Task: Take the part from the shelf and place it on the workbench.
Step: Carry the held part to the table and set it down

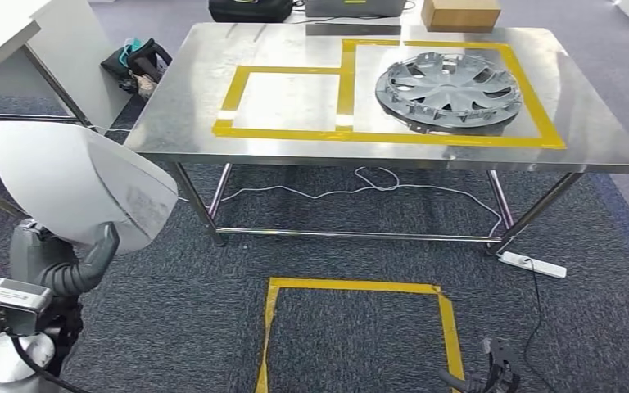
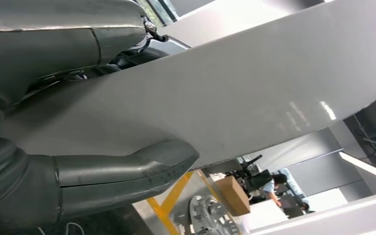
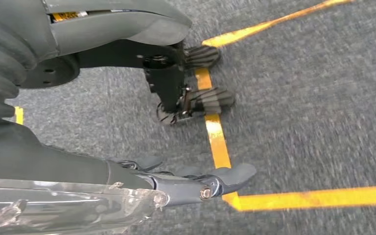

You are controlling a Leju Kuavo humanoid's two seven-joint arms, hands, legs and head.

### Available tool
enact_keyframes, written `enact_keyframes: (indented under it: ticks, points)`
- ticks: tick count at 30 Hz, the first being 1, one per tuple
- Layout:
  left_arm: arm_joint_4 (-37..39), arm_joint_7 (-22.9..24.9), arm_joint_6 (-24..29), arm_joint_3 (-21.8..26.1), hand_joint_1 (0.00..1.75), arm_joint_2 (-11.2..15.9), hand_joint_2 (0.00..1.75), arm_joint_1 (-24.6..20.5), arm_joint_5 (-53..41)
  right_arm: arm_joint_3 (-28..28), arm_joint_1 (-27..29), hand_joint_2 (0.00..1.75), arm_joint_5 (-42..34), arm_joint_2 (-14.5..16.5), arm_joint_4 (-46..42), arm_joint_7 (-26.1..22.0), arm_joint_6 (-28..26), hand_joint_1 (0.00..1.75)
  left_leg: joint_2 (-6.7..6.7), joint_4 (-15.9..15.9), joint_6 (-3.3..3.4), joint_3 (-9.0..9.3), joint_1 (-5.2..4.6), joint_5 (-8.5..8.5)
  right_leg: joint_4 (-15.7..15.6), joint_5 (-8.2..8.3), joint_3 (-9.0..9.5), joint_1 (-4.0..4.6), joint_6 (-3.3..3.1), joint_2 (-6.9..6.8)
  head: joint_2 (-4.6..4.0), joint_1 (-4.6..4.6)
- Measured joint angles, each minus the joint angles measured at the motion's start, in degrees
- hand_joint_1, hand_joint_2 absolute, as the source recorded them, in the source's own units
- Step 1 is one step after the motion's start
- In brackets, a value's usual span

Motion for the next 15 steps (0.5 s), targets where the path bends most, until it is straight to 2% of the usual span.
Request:
enact_keyframes:
  ticks: [1,2,3,4,6,7,8,9,11,12,14,15]
  points:
    - [0.0,-0.04,-0.02,0.01,1.75,0.04,1.75,0.03,-0.02,0.02,0.09,1.75,-0.02,0.0,0.01,-0.01,0.01,0.0,0.01,0.02,0.1,0.01,0.03,-0.07,3.75,-1.54,-1.91,-0.1,0.22,-0.01,0.0,0.05]
    - [0.0,-0.06,-0.04,0.01,1.75,0.05,1.75,0.11,-0.04,0.03,0.24,1.75,-0.02,0.0,0.01,-0.01,0.01,0.0,-0.02,0.05,0.08,0.04,0.06,-0.15,6.57,-2.31,-3.42,-0.21,0.45,-0.01,0.0,0.05]
    - [0.0,-0.1,-0.06,0.01,1.75,0.06,1.75,0.18,-0.04,0.03,0.36,1.75,-0.02,-0.01,0.01,-0.01,0.0,0.0,-0.06,0.13,-0.02,0.09,0.14,-0.27,7.61,-2.06,-4.09,-0.32,0.71,-0.02,0.0,0.07]
    - [0.0,-0.14,-0.1,0.01,1.75,0.07,1.75,0.23,-0.05,0.03,0.44,1.75,-0.02,-0.01,0.01,-0.02,-0.03,0.0,-0.09,0.27,-0.24,0.18,0.29,-0.45,6.35,-0.74,-3.62,-0.45,0.97,-0.06,0.0,0.07]
    - [0.0,-0.24,-0.17,0.02,1.75,0.09,1.75,0.25,-0.09,0.04,0.42,1.75,-0.03,-0.02,0.02,-0.03,-0.03,0.0,-0.13,0.88,-1.0,0.4,0.66,-1.12,-0.65,2.77,-0.15,-0.76,1.52,-0.28,0.0,0.09]
    - [0.0,-0.3,-0.2,0.02,1.75,0.13,1.75,0.23,-0.1,0.07,0.37,1.75,-0.04,0.09,0.02,-0.03,-0.01,0.0,-0.13,1.4,-1.46,0.38,0.68,-1.55,-3.85,3.74,1.58,-0.88,1.47,-0.26,0.0,0.2]
    - [-0.01,-0.36,-0.21,0.03,1.75,0.17,1.75,0.21,-0.13,0.1,0.35,1.75,-0.07,0.2,0.03,-0.03,0.01,0.0,-0.13,1.79,-1.85,0.33,0.61,-1.88,-5.77,4.0,2.69,-0.96,1.11,-0.19,0.0,0.16]
    - [-0.01,-0.42,-0.21,0.03,1.75,0.2,1.75,0.19,-0.15,0.13,0.35,1.75,-0.1,0.3,0.03,-0.03,0.0,0.0,-0.14,2.04,-2.14,0.24,0.47,-2.08,-6.31,3.62,3.08,-0.95,0.61,-0.05,0.0,0.05]
    - [-0.02,-0.52,-0.22,0.02,1.75,0.24,1.75,0.19,-0.18,0.16,0.41,1.75,-0.14,0.39,0.03,-0.04,-0.03,0.0,-0.15,2.1,-2.49,0.22,0.5,-2.27,-6.04,3.37,3.04,-0.83,-0.72,0.27,0.0,-0.27]
    - [-0.03,-0.54,-0.22,0.02,1.75,0.26,1.75,0.18,-0.18,0.18,0.41,1.75,-0.15,0.39,0.02,-0.05,-0.05,0.0,-0.19,2.36,-2.71,0.2,0.61,-2.54,-6.01,3.27,3.11,-0.79,-1.14,0.38,0.0,-0.35]
    - [-0.04,-0.57,-0.22,0.02,1.75,0.33,1.75,0.1,-0.18,0.26,0.29,1.75,-0.15,0.39,0.01,-0.07,-0.06,0.0,-0.37,5.73,-3.15,-1.42,0.76,-4.37,-6.07,3.08,3.42,-0.82,-1.94,0.58,0.0,-0.48]
    - [-0.04,-0.58,-0.22,0.03,1.75,0.36,1.75,0.09,-0.18,0.32,0.23,1.75,-0.16,0.39,0.01,-0.07,-0.07,0.0,-0.47,9.14,-3.26,-3.27,0.76,-5.8,-6.07,2.94,3.55,-0.82,-2.21,0.65,0.0,-0.54]
